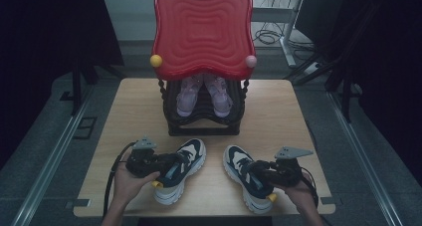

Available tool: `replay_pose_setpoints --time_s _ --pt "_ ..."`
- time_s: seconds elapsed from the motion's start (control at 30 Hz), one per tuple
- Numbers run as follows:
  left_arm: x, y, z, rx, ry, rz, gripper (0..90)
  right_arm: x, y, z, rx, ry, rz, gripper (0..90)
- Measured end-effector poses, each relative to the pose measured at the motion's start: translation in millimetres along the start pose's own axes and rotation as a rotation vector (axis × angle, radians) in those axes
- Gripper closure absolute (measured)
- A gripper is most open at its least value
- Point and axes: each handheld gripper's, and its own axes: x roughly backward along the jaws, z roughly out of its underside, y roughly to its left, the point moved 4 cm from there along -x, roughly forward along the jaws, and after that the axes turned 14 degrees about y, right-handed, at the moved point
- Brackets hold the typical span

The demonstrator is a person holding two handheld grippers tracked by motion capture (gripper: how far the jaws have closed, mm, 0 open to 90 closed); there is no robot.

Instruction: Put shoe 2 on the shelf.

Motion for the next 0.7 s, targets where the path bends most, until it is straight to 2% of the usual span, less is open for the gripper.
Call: replay_pose_setpoints --time_s 0.17,0.2,0.43,0.7 --pt "8.0 3.9 1.9 0.019 -0.042 0.011 72.6 4.0 -0.8 -2.9 0.011 -0.056 0.005 71.4" --pt "10.7 5.9 3.0 0.028 -0.059 0.014 72.7 5.3 -2.0 -4.1 0.005 -0.085 -0.001 71.4" --pt "22.8 12.8 8.8 0.067 -0.123 0.027 72.8 8.7 -7.2 -5.1 -0.033 -0.167 0.003 71.4" --pt "35.8 21.3 16.5 0.096 -0.157 0.034 72.6 15.6 -9.0 -5.7 -0.048 -0.224 0.015 71.4"
